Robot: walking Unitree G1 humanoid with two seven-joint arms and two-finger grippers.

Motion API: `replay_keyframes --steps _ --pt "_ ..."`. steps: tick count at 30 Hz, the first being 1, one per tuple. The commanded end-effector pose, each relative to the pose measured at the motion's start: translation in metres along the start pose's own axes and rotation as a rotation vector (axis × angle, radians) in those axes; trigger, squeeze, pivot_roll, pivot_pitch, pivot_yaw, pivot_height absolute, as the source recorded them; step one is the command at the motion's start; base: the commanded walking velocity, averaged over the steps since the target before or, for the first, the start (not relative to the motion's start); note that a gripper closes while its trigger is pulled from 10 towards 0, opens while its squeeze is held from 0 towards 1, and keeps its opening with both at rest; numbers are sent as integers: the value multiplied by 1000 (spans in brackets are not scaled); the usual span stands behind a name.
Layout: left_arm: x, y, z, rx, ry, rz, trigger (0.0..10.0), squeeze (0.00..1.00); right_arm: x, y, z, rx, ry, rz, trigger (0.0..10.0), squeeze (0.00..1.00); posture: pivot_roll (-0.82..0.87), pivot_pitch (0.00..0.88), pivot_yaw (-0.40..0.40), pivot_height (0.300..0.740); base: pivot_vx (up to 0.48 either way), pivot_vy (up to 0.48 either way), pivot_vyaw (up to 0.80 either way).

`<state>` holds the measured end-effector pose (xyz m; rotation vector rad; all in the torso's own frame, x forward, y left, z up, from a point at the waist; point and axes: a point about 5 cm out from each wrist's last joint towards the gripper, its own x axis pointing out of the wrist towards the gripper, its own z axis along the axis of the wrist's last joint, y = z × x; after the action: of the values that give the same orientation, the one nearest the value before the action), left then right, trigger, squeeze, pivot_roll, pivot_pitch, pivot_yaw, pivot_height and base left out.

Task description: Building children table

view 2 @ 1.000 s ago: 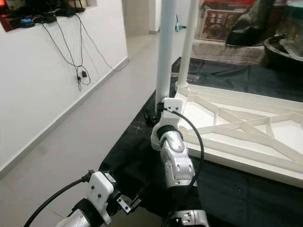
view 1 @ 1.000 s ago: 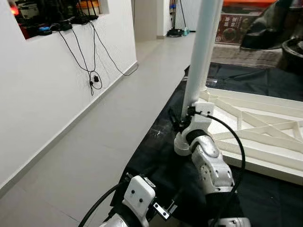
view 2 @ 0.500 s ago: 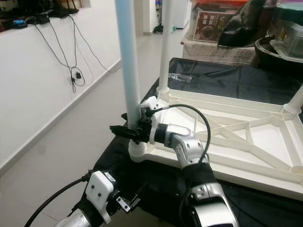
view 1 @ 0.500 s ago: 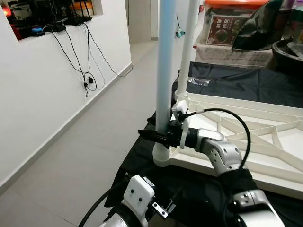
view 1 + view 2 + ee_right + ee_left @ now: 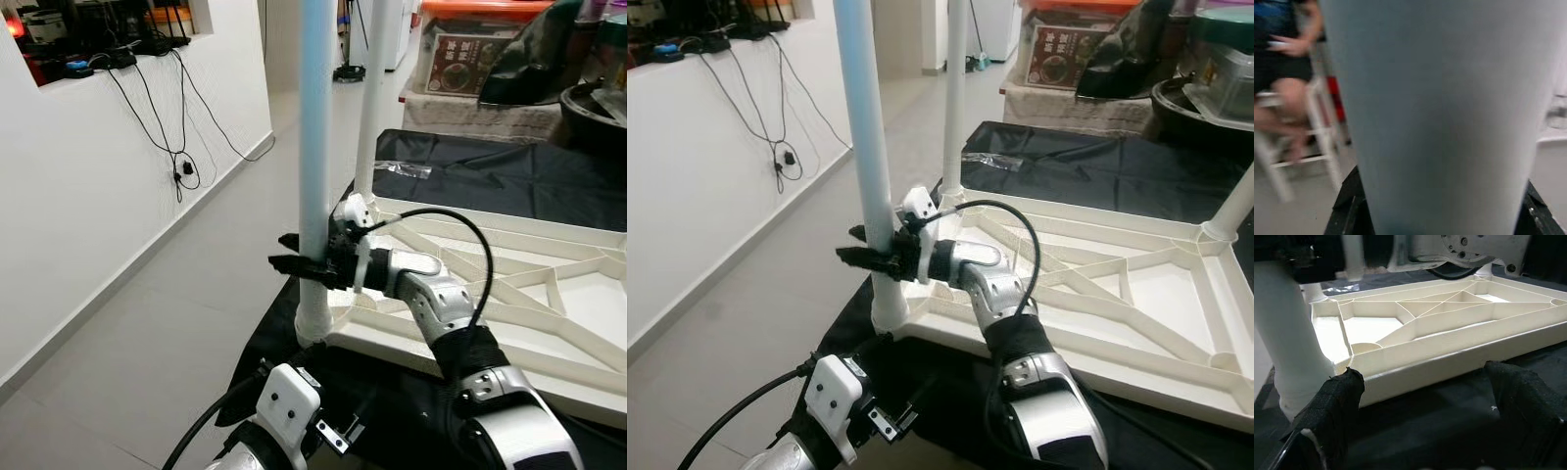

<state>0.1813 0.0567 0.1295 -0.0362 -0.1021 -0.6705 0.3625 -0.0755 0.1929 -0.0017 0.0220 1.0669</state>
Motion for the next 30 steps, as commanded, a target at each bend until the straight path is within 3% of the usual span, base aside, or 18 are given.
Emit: replay_keyframes --steps 1,2,3,5,6,7,9,11,12,16,19,20,22,23,24,29,30 --pt "-2 0 -4 -6 15 8 10000 0 -23 -31 -28 57 91 -568 0 0 -51 19 20 740 0 0 0" --pt "-2 0 -4 -8 15 8 10000 0 -38 -41 -32 54 110 -787 0 0 -51 19 20 740 0 0 0" --pt "-2 0 -4 -8 15 8 10000 0 -38 -41 -32 54 110 -787 0 0 -51 19 20 740 0 0 0" --pt "-2 0 -4 -10 16 6 10000 0 -58 -47 -35 68 105 -1037 0 0 -60 14 21 740 0 0 0" --pt "-2 0 -4 -10 16 6 10000 0 -58 -47 -35 68 105 -1037 0 0 -60 14 21 740 0 0 0" --pt "-2 0 -5 -11 16 6 10000 0 -67 -44 -35 108 78 -1152 0 0 -61 11 23 740 0 0 0" --pt "-2 0 -5 -11 16 6 10000 0 -67 -44 -35 108 78 -1152 0 0 -61 11 23 740 0 0 0" --pt "-2 0 -5 -10 17 5 10000 0 -81 -35 -36 186 33 -1385 0 0 -59 6 20 740 0 0 0" --pt "-1 0 -5 -9 17 5 10000 0 -83 -31 -37 213 20 -1442 0 0 -59 6 20 740 0 0 0" --pt "-1 0 -5 -6 16 7 10000 0 -75 -24 -39 256 9 -1503 0 0 -55 0 18 740 0 0 0" --pt "-1 0 -5 -5 16 7 10000 0 -67 -20 -38 275 -13 -1481 0 0 -55 0 18 740 0 0 0" --pt "-1 0 -5 -4 15 7 10000 0 -59 -15 -33 228 -21 -1437 10000 0 -55 0 18 740 0 0 0" --pt "-1 0 -5 -4 15 7 10000 0 -59 -15 -33 228 -21 -1437 10000 0 -55 0 18 740 0 0 0" --pt "-1 0 -5 -4 15 7 10000 0 -50 -11 -28 211 -69 -1346 10000 0 -55 0 18 740 0 0 0" --pt "-2 0 -5 -5 15 7 10000 0 -45 -6 -21 156 -110 -1269 10000 1000 -54 0 15 740 0 0 0" --pt "-2 1 -5 -6 16 8 10000 0 -43 -7 -10 65 -184 -1195 10000 1000 -54 0 15 740 0 0 0" --pt "-2 0 -5 -7 17 7 10000 0 -42 -9 -4 61 -228 -1119 10000 0 -57 0 17 740 0 0 0"
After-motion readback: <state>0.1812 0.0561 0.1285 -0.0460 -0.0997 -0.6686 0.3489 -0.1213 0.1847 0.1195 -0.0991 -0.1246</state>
